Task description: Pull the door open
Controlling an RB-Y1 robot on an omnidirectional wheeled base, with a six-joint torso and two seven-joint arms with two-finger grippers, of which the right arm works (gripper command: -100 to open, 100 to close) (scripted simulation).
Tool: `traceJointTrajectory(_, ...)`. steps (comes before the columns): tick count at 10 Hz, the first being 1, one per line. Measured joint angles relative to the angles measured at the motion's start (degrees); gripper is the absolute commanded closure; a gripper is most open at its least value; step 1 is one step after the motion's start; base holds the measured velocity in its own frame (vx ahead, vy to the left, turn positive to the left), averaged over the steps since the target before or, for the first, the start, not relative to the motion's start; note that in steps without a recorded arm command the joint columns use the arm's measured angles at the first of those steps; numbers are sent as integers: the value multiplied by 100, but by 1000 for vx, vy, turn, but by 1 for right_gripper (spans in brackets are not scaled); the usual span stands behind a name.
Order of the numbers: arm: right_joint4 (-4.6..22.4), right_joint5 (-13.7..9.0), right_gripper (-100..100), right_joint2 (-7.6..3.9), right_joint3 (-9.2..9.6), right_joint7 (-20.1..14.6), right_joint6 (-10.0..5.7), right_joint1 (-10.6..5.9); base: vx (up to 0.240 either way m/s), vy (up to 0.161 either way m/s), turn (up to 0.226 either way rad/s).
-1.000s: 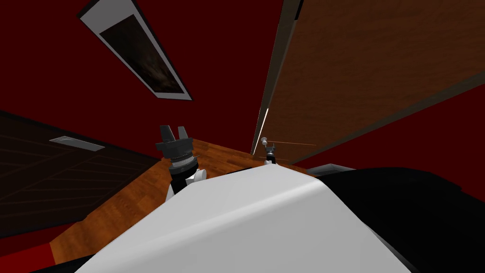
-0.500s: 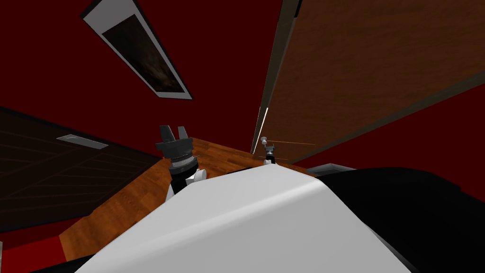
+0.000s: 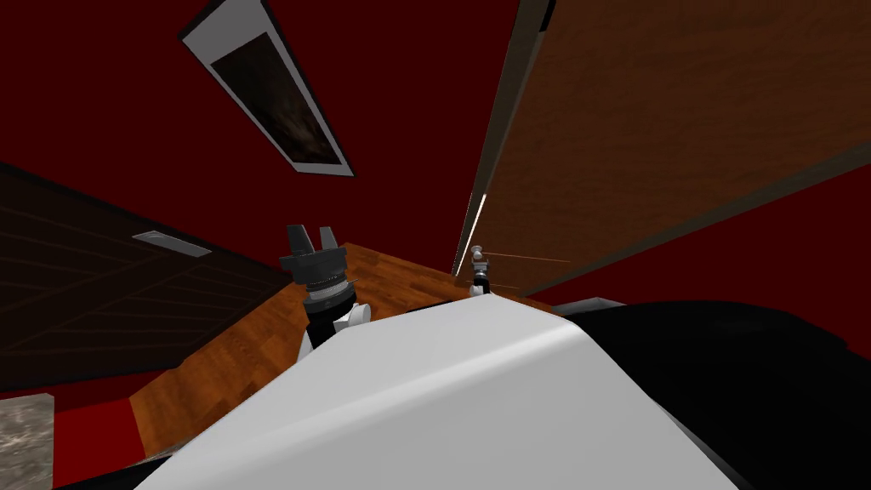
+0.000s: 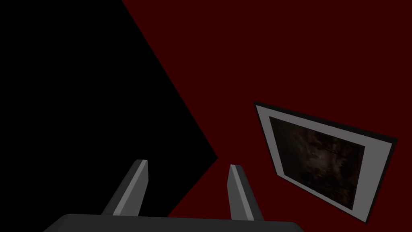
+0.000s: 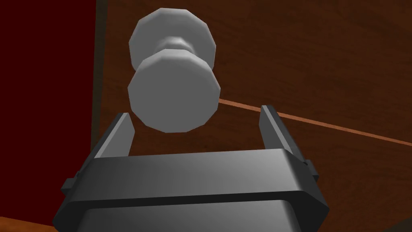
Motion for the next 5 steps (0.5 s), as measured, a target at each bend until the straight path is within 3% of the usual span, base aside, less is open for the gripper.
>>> traceJointTrajectory(3,22,-190,-100,89,84,-466,1,-154,-88,4,43)
traceJointTrajectory(5,-72,-301,-100,144,115,-747,67,-140,-61,-13,19)
